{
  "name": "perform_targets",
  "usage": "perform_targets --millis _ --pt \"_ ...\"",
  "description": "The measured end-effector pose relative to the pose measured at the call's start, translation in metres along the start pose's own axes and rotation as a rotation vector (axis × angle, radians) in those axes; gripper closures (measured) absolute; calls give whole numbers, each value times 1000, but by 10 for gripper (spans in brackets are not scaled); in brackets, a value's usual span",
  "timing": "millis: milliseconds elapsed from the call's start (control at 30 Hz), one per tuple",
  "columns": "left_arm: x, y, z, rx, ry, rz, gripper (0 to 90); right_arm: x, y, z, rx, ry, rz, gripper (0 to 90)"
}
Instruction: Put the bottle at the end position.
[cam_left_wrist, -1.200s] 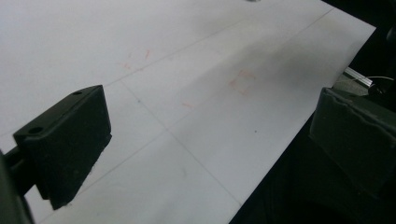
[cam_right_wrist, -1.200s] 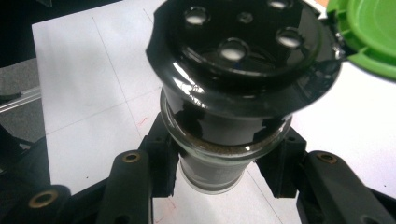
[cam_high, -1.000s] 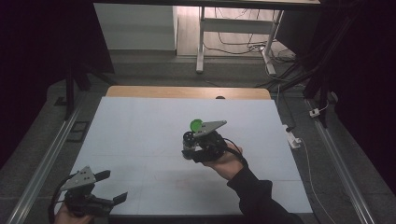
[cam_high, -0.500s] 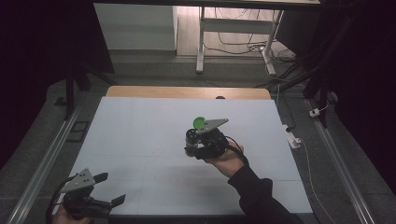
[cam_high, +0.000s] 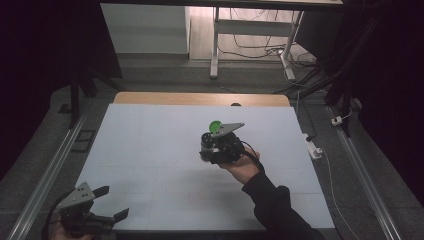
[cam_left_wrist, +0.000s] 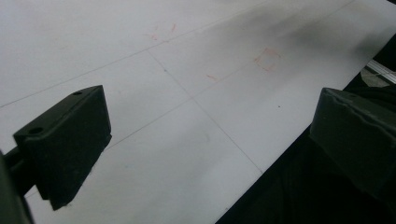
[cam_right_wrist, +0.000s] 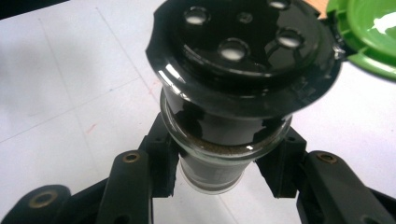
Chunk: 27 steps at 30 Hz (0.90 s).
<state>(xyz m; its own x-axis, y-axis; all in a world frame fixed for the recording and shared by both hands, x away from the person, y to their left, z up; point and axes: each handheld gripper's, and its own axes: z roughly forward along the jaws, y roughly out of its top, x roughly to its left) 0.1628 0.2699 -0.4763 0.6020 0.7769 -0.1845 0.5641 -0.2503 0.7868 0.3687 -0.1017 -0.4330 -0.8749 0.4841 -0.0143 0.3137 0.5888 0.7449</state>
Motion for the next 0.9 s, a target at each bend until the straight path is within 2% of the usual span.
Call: perform_targets --millis 233,433,667,900 --pt "1 -1 0 5 4 -2 0 -8 3 4 -10 -16 10 530" --pt "0 0 0 9 6 -1 0 -15 6 14 -2 -23 7 530" --pt "0 0 0 12 6 2 0 -22 8 32 16 -31 -14 530" --pt "0 0 1 16 6 4 0 -28 7 47 30 -37 -13 530"
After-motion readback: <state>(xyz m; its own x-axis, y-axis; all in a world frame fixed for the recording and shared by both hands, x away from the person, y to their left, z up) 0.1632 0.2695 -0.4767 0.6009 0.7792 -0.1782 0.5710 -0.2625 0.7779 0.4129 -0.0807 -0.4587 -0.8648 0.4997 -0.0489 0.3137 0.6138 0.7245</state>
